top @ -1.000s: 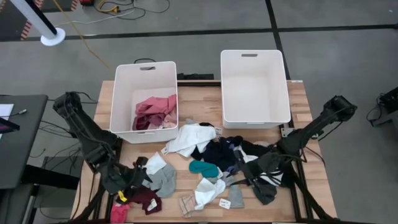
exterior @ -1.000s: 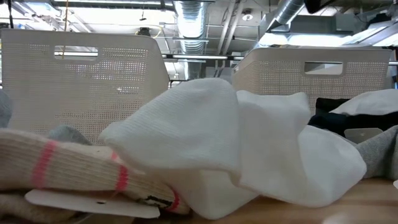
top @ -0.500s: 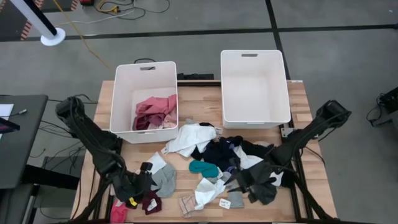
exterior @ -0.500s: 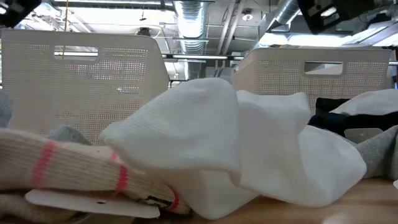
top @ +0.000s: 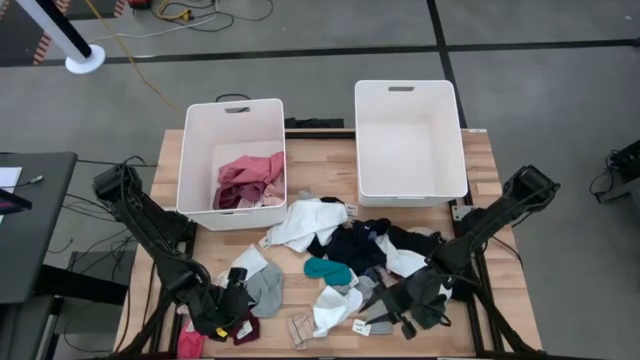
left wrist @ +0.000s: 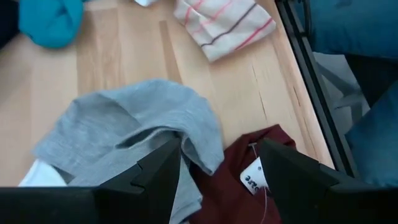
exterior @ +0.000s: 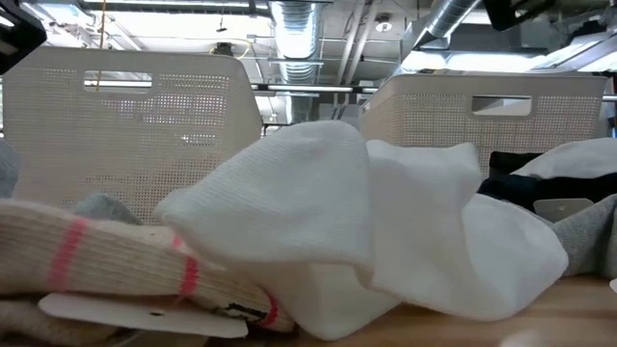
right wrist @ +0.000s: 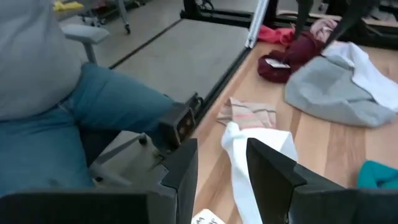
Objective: Sort clothes
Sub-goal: Put the gray underwear into the right white bin
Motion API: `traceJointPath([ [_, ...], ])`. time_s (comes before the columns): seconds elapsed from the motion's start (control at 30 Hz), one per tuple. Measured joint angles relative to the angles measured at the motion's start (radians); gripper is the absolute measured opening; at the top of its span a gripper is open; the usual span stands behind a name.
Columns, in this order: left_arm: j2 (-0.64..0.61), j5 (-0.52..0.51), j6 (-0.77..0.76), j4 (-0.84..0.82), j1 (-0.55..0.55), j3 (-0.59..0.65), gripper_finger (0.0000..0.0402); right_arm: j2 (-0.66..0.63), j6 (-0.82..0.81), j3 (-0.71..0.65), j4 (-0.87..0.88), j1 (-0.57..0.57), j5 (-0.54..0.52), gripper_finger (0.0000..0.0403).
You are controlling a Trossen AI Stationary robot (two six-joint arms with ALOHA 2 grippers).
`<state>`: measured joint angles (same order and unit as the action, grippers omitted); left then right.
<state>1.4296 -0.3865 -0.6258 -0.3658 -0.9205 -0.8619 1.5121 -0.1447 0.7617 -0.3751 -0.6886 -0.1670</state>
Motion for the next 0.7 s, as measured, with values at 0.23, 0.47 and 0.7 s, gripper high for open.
traceJointPath([
  [0.23, 0.0, -0.075, 0.03, 0.002, 0.001, 0.0, 0.0215, 0.091, -0.021, 0.0, -0.084, 0.01, -0.007, 0.0152],
  [0.47, 0.02, -0.08, 0.08, 0.04, 0.025, 0.001, 0.0215, 0.162, -0.023, 0.0, -0.153, 0.023, -0.007, 0.0152],
  [0.7, 0.084, -0.064, 0.087, 0.047, 0.044, 0.001, 0.0215, 0.209, -0.016, 0.0, -0.202, 0.037, -0.008, 0.0152],
])
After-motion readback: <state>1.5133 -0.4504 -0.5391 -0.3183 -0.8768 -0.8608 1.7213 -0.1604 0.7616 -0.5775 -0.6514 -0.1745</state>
